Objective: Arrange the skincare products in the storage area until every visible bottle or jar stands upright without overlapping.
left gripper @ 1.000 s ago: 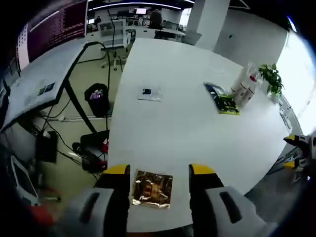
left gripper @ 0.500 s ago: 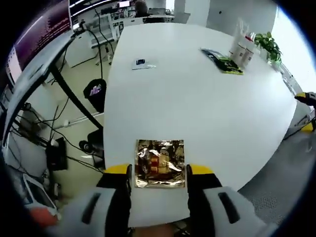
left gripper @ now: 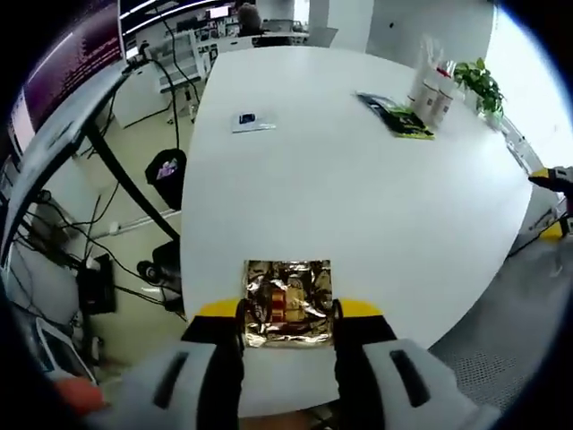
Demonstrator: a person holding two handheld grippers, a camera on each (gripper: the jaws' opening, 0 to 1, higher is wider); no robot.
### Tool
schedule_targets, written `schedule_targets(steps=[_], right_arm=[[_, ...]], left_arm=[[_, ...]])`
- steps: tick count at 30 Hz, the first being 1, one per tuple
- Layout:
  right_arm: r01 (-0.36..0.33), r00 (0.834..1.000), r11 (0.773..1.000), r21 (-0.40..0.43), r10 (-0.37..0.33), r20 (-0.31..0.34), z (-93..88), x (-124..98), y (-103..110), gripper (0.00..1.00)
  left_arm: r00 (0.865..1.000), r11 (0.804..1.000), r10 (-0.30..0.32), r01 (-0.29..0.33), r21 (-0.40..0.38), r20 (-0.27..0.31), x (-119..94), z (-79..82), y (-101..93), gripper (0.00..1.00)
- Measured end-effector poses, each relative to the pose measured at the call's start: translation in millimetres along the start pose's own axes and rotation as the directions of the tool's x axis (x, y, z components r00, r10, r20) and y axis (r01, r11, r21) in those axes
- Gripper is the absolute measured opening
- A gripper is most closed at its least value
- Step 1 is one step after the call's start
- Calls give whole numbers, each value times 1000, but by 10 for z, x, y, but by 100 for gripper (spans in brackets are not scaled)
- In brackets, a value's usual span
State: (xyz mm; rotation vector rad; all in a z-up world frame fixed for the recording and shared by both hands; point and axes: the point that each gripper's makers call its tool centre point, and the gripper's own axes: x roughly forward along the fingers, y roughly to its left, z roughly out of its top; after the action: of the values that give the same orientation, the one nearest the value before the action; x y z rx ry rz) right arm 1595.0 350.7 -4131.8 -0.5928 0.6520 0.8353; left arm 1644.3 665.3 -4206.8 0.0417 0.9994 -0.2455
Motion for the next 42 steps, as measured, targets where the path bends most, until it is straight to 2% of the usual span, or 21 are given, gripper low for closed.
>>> schedule_targets(steps=[8,11,17,20,23,26,29,32,34,39,40,42], right_arm=[[-4,1000,1000,-1,4,-8,-14,7,6,56],[1,1000,1000,5,-1,-8,-23,5,-11,56],[-20,999,1000,19,21,-30,-75,26,22,58],[-24,999,999,29,25,-31,-80,27,27,58],[-21,999,999,35,22,-27,-76,24,15,58],[-11,1000,999,39,12,-23,-68,18,-7,58],[-3,1000,999,44,3,-20,-70,15,-28,57],[-2,1000,999,48,4,-30,-92,18,-28,58],[-10,999,998,54,12,-39,-114,26,-16,58],[-32,998,997,71,36,-48,-132,28,24,58],[-39,998,996,75,43,-50,-139,29,36,58],[-71,996,993,98,76,-43,-119,33,81,59]], left_arm=[[996,1000,-21,20,10,85,-111,277,-81,32],[990,999,-42,40,22,135,-215,437,-182,32],[965,993,-107,91,78,241,-525,780,-556,32],[951,985,-134,97,143,277,-671,886,-781,33],[943,975,-155,98,200,294,-733,937,-957,33],[940,959,-162,78,273,299,-803,923,-1131,33],[938,956,-149,56,287,312,-848,865,-1266,33],[934,919,-175,40,392,313,-857,788,-1465,33],[931,908,-196,54,415,308,-862,706,-1640,33],[925,858,-215,25,513,314,-833,592,-1823,33],[925,845,-219,20,534,311,-804,547,-1877,33],[923,794,-205,-36,607,324,-791,552,-1905,33]])
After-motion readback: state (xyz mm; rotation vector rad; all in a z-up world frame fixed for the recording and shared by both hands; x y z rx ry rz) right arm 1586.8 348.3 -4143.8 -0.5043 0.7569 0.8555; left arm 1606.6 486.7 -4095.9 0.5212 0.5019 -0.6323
